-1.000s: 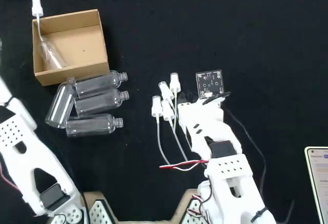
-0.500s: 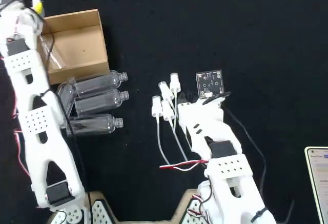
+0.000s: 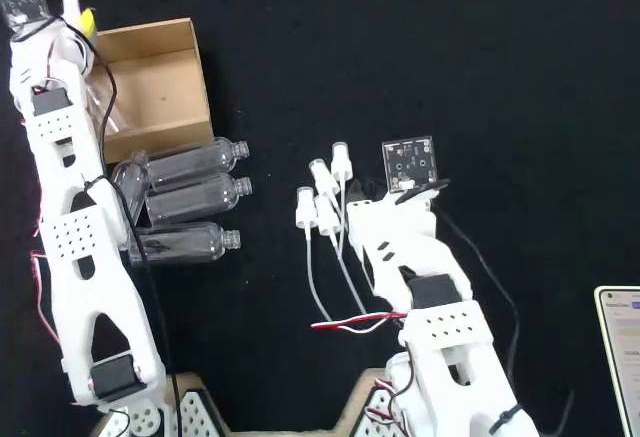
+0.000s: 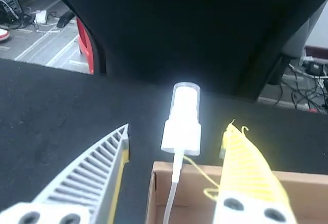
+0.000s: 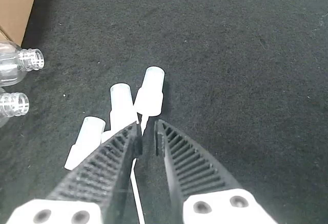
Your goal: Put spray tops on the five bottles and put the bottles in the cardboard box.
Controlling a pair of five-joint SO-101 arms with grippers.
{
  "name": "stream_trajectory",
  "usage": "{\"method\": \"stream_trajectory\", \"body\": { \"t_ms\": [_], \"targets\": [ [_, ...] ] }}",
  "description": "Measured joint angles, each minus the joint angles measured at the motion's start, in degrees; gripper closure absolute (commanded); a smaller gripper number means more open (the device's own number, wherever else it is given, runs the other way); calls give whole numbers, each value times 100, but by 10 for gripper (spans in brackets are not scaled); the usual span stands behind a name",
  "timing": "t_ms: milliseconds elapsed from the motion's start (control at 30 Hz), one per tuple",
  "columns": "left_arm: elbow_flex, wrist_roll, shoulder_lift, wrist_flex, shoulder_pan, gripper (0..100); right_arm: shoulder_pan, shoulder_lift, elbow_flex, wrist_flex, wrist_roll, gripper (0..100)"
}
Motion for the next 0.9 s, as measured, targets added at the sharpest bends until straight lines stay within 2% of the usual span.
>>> {"method": "stream_trajectory", "body": {
  "t_ms": [333,533,900],
  "targets": [
    [149,0,9,-26,0,727,0,0,0,0,0,942],
    [229,0,105,-26,0,823,0,0,0,0,0,942],
    [229,0,105,-35,0,830,0,0,0,0,0,942]
  ]
}}
